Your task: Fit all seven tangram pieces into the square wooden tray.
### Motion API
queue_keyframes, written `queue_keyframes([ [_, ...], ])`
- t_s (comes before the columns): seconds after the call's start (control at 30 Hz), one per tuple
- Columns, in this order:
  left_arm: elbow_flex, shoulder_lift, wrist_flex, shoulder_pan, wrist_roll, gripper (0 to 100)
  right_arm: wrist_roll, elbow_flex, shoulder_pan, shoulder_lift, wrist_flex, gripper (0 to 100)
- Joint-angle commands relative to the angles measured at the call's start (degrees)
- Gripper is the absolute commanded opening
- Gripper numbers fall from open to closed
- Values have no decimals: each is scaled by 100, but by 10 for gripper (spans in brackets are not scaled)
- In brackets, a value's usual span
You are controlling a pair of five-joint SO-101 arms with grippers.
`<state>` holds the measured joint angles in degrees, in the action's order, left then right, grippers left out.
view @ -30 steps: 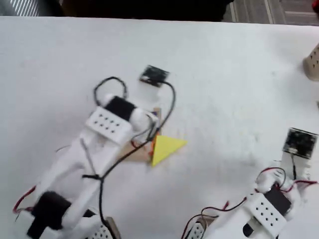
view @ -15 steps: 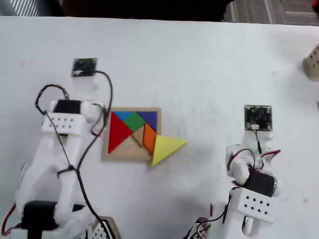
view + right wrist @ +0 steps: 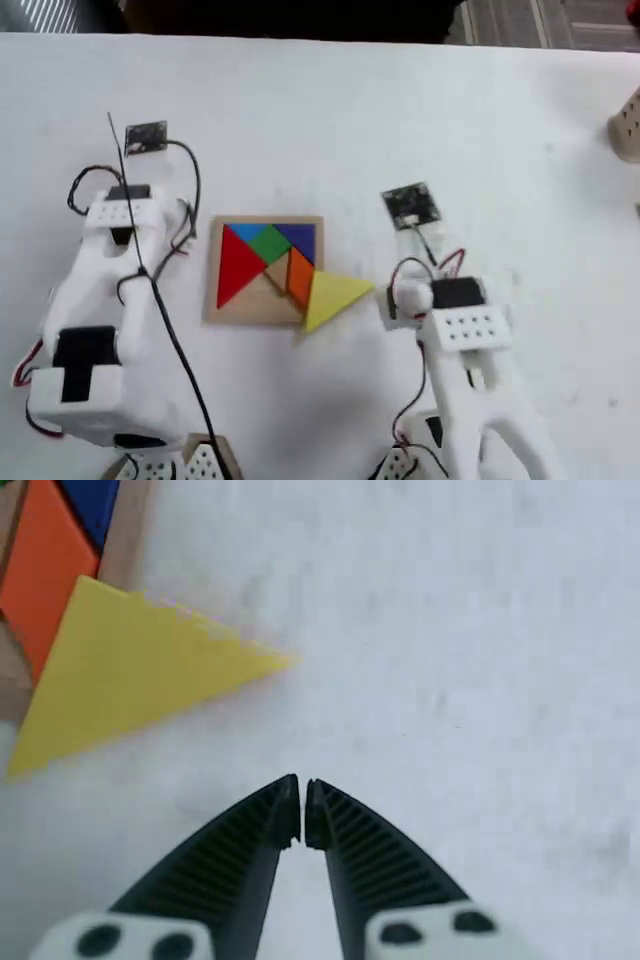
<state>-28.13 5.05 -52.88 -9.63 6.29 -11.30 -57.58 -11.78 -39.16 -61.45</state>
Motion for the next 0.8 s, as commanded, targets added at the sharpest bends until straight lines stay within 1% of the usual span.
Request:
queue_keyframes([
  [0.0, 589, 426, 132, -22, -26, 46, 325, 290, -567, 989, 426, 19],
  [0.1, 870, 857, 79, 4, -26, 46, 360, 281, -743, 1481, 576, 19],
  [0.27, 1301, 1226, -484, 303, -26, 46, 378, 369, -796, 1938, 1033, 19],
  [0.5, 1292, 1270, -563, 927, -26, 46, 413, 800, -787, 2378, 1385, 19],
  [0.63, 1284, 1297, -668, 1182, -18, 46, 422, 1116, -804, 2791, 1358, 19],
  [0.7, 1284, 1305, -738, 1341, 114, 46, 510, 1231, -813, 2993, 1332, 19],
  [0.77, 1284, 1305, -835, 1473, 431, 46, 651, 1336, -919, 3134, 1174, 19],
])
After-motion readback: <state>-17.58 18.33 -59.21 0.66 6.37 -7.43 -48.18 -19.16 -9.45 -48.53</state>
